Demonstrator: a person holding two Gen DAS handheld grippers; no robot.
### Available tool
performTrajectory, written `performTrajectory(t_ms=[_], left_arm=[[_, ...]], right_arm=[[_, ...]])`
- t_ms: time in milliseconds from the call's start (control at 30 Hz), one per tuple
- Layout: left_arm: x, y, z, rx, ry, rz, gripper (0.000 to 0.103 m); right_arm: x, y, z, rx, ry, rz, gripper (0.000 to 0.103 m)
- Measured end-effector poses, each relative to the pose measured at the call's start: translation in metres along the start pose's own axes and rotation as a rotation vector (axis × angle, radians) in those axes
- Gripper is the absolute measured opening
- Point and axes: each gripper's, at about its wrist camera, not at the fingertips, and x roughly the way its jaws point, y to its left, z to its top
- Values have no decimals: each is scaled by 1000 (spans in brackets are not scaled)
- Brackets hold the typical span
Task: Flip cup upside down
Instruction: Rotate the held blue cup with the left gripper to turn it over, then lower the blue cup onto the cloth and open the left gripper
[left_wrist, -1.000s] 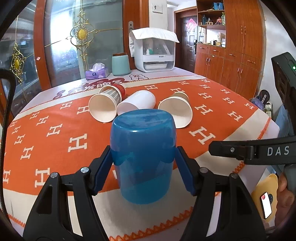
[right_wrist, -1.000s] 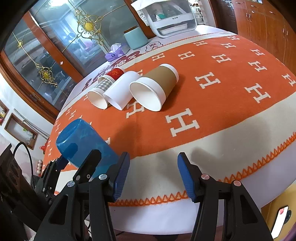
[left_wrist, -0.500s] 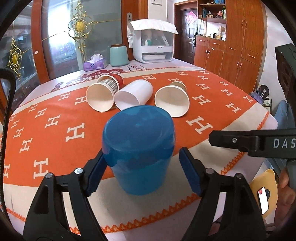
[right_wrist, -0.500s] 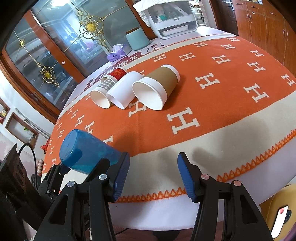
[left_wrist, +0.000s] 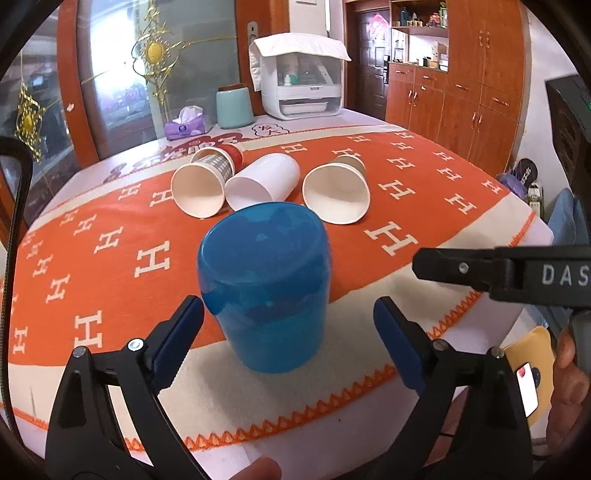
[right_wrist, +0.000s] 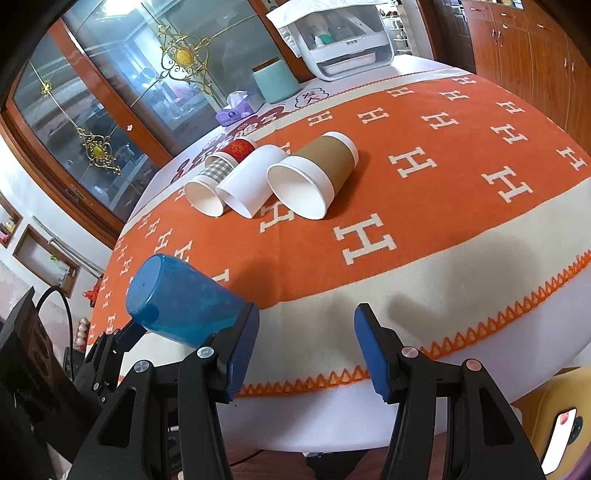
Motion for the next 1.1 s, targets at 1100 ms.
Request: performTrajectory(t_ms=[1100], left_arm=[[-106, 53, 78, -125, -61, 158, 94]], right_arm=[[-87, 85, 34, -266, -207, -15, 61]])
